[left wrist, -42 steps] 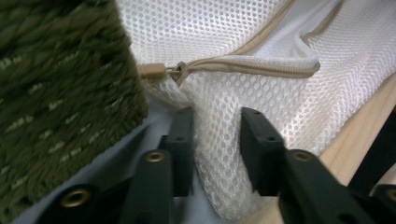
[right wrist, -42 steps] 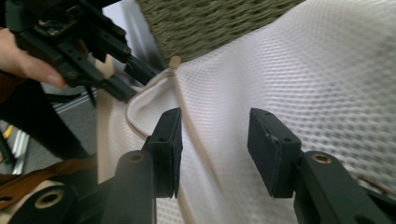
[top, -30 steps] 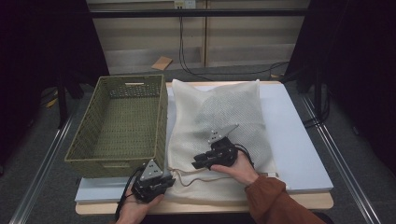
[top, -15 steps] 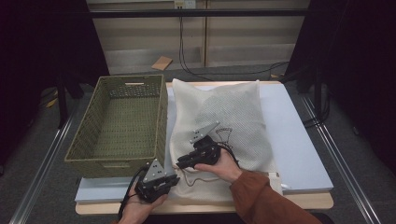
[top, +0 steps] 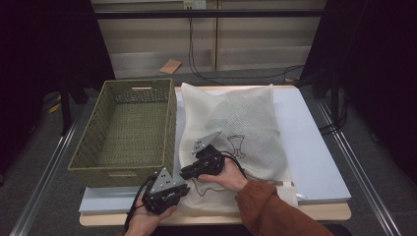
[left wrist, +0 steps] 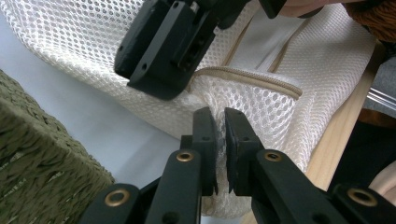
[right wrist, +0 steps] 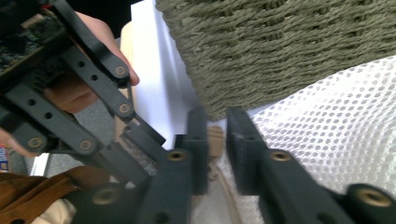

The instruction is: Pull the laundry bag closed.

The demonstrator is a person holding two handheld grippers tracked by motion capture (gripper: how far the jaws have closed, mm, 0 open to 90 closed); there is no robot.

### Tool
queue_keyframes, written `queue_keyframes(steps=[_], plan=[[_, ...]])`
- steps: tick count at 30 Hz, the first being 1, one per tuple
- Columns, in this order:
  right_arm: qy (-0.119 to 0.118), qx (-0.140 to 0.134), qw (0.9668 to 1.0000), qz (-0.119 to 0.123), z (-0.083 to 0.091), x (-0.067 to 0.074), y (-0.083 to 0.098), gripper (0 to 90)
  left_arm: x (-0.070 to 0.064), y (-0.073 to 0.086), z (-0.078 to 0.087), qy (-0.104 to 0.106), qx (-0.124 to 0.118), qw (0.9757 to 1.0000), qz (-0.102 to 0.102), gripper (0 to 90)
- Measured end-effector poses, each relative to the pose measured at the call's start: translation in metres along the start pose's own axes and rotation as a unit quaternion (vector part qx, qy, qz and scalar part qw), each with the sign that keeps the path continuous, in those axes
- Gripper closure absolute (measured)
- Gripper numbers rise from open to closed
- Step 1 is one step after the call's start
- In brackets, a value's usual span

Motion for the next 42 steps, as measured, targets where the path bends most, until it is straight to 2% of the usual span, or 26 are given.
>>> queue_keyframes(steps=[3, 8, 9, 11, 13, 14, 17, 19, 21, 27, 32, 42], plan=[[0.002, -0.011, 0.9999, -0.01, 0.004, 0.001, 0.001, 81.7, 0.001, 0.0, 0.001, -0.001, -0.002, 1.0, -0.002, 83.9], [-0.004, -0.015, 0.9998, -0.014, 0.009, -0.001, 0.002, 81.3, 0.0, 0.0, 0.002, -0.001, -0.006, 1.0, -0.008, 83.8], [-0.004, -0.017, 0.9998, -0.014, 0.009, -0.001, 0.002, 79.4, -0.001, 0.0, 0.002, -0.005, -0.004, 1.0, -0.006, 83.9], [-0.009, -0.018, 0.9997, -0.014, 0.006, -0.002, 0.001, 76.5, 0.0, -0.001, 0.002, -0.001, -0.004, 0.9999, -0.01, 83.9], [-0.005, -0.022, 0.9997, -0.007, 0.005, -0.002, 0.001, 75.0, 0.0, -0.001, 0.003, 0.0, -0.007, 0.9999, -0.012, 83.8], [-0.007, -0.028, 0.9995, -0.015, 0.004, -0.003, 0.0, 74.1, 0.0, -0.001, 0.003, -0.001, -0.004, 0.9999, -0.013, 83.7], [-0.012, -0.023, 0.9996, -0.012, 0.002, -0.003, -0.001, 73.9, 0.001, 0.0, 0.003, 0.001, -0.008, 0.9999, -0.011, 83.7], [-0.021, -0.013, 0.9996, -0.014, -0.001, -0.003, 0.0, 78.6, 0.001, 0.0, 0.003, 0.005, -0.01, 0.9999, -0.008, 83.7], [-0.019, -0.013, 0.9997, -0.01, 0.0, -0.001, 0.0, 81.7, 0.002, 0.001, 0.003, 0.005, -0.008, 0.9999, -0.008, 83.7], [-0.028, -0.029, 0.9991, -0.011, 0.01, -0.001, 0.0, 80.9, 0.004, 0.002, 0.005, 0.01, -0.009, 0.9999, -0.001, 83.4], [-0.025, -0.028, 0.9993, -0.004, 0.017, 0.001, 0.006, 77.8, 0.006, 0.005, 0.009, 0.004, -0.011, 0.9999, 0.002, 82.8], [-0.026, -0.01, 0.9996, -0.008, 0.009, 0.0, 0.011, 78.4, 0.007, 0.006, 0.011, 0.005, -0.009, 0.9999, 0.002, 83.3]])
Point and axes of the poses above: each handheld gripper's, and its own axes: z roughly backward along the jaws, y roughly out of its underside, x roughly to its left, the point moved 1 cm from there along -z, roughly forward along the jaws, and after that the axes turned 4 degrees about -y, right-handed, at the moved point
